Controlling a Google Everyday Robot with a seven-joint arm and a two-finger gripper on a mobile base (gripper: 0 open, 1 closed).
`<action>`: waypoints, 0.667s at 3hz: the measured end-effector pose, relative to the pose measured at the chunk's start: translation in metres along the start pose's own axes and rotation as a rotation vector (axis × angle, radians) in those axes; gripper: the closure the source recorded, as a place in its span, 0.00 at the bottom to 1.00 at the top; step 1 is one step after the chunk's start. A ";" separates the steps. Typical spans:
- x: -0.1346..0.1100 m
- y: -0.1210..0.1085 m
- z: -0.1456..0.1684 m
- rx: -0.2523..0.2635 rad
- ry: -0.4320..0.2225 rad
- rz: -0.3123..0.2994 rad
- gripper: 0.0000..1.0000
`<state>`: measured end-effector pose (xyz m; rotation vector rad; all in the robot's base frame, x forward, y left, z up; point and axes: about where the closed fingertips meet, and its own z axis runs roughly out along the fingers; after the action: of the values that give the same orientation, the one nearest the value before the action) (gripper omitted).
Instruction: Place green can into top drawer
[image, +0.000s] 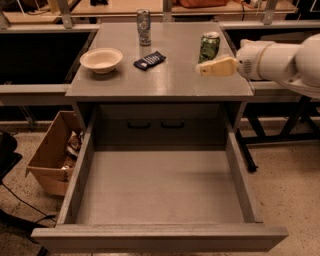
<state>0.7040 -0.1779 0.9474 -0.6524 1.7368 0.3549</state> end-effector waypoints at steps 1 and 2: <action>0.005 -0.024 0.054 0.095 -0.054 0.087 0.00; 0.004 -0.041 0.080 0.145 -0.112 0.085 0.00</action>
Offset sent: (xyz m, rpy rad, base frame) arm 0.1225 0.0065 -0.0243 0.1382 -0.1528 -0.2071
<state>0.7912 -0.1669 0.9264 -0.4473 1.6686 0.3149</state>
